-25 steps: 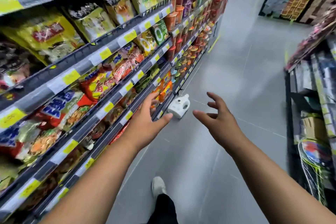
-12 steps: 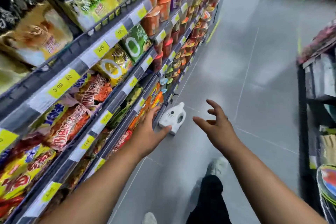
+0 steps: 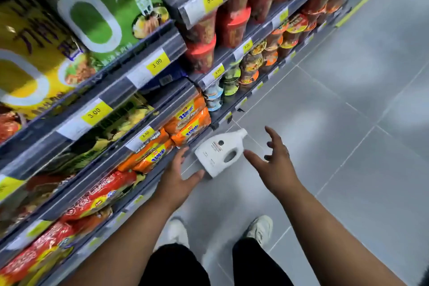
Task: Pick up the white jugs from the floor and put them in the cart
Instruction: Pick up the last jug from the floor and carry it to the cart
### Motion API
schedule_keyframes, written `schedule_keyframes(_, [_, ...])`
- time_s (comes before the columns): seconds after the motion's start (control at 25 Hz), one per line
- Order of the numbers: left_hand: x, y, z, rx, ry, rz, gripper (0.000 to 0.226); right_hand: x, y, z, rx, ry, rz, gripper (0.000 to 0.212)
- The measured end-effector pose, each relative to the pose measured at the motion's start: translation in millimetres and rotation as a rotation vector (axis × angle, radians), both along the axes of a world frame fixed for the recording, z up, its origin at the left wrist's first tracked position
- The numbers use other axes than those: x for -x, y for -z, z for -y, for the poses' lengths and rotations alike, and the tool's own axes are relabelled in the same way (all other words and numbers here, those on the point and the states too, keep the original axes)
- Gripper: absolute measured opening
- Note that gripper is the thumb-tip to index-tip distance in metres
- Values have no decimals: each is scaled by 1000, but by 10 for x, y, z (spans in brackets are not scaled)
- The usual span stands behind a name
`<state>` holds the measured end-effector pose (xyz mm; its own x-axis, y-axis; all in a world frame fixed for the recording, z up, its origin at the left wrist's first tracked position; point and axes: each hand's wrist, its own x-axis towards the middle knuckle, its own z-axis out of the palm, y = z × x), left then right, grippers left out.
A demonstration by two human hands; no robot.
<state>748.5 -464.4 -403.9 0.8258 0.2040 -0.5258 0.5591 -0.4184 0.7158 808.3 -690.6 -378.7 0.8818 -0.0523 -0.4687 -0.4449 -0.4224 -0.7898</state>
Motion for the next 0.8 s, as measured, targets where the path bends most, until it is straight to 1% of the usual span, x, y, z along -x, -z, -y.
schedule_keyframes(0.12, [-290,852,53,-85,4,-60,70,-421,911,120,9,-10,-61,74])
schedule_keyframes(0.2, [-454,1493,70,-145,37,-96,76,-580,1557,200,36,15,-76,75])
schedule_keyframes(0.4, [-787,3118,60,-149,55,-148,83,-914,3194,190,76,47,-112,77])
schedule_keyframes(0.52, [-931,4055,22,-121,-19,-189,92,-1100,4102,89,54,18,-128,76])
schedule_keyframes(0.68, [-974,5024,86,-258,-93,-171,90,-1398,5199,-18,61,-1,-137,80])
schedule_keyframes(0.8, [-951,5434,120,-278,-184,-134,101,-1614,5762,-116,42,-50,-120,82])
